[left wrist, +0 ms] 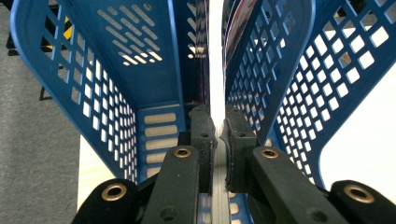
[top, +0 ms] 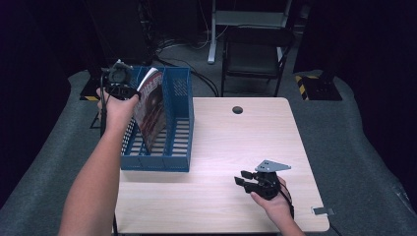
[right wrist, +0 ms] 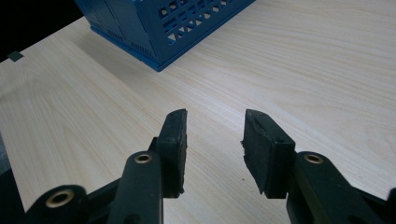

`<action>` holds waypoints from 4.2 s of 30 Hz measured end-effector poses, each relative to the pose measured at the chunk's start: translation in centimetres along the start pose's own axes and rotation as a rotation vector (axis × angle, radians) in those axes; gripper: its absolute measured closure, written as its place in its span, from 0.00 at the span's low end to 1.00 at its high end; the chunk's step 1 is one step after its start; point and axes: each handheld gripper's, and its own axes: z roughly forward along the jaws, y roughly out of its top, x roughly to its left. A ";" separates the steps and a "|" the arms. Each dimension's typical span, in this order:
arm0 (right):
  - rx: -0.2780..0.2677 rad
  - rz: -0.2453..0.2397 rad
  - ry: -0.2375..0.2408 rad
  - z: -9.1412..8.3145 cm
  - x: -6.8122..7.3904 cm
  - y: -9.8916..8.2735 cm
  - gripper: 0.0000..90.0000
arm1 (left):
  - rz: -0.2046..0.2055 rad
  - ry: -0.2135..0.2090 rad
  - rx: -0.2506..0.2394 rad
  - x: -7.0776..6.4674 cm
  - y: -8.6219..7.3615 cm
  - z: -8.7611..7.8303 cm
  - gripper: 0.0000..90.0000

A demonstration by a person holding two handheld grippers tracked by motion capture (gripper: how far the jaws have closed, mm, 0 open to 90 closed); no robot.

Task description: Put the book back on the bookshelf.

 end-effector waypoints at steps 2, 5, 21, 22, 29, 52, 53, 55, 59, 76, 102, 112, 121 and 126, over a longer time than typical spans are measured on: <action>-0.002 -0.005 0.002 0.0 -0.1 0.0 0.66 | -0.001 0.008 -0.011 0.1 0.1 0.0 0.94; -0.004 0.004 -0.001 -0.1 -0.1 0.0 0.66 | -0.016 0.002 -0.011 0.2 0.2 0.1 0.94; -0.004 -0.002 -0.001 -0.1 -0.1 0.0 0.66 | -0.026 0.043 -0.039 0.7 -0.6 1.0 0.91; -0.002 0.003 0.003 -0.1 -0.1 0.0 0.66 | -0.017 0.050 -0.031 0.6 -0.7 1.1 0.85; -0.004 -0.006 0.001 0.0 0.0 0.0 0.66 | -0.005 0.032 0.005 0.1 -1.3 1.9 0.66; 0.000 -0.001 0.001 0.0 -0.2 -0.1 0.65 | -0.004 -0.018 0.005 -0.1 -2.1 1.1 0.46; 0.003 0.004 0.001 0.0 -0.1 -0.1 0.65 | -0.002 -0.015 0.006 0.0 -2.1 1.0 0.45; -0.003 0.008 -0.004 0.1 0.0 -0.2 0.65 | -0.004 -0.013 -0.004 0.1 -2.3 0.9 0.44; -0.002 0.003 -0.003 0.1 -0.1 -0.2 0.65 | -0.001 -0.013 -0.014 0.4 -2.6 0.6 0.42; 0.006 0.001 0.001 0.2 0.0 -0.3 0.65 | 0.030 -0.066 -0.047 0.7 -3.9 -1.3 0.42; 0.015 0.011 -0.013 0.5 -0.1 -0.5 0.57 | 0.071 -0.225 -0.073 1.5 -9.9 -4.5 0.38; 0.018 0.017 -0.016 0.6 -0.1 -0.7 0.57 | 0.131 -0.264 -0.073 1.0 -13.4 -5.5 0.38; 0.022 0.021 -0.013 0.5 -0.2 -0.8 0.57 | 0.213 -0.292 -0.053 -0.4 -15.6 -5.5 0.44; 0.025 0.029 -0.012 0.5 -0.2 -1.0 0.57 | 0.243 -0.337 -0.044 -1.6 -16.8 -5.1 0.47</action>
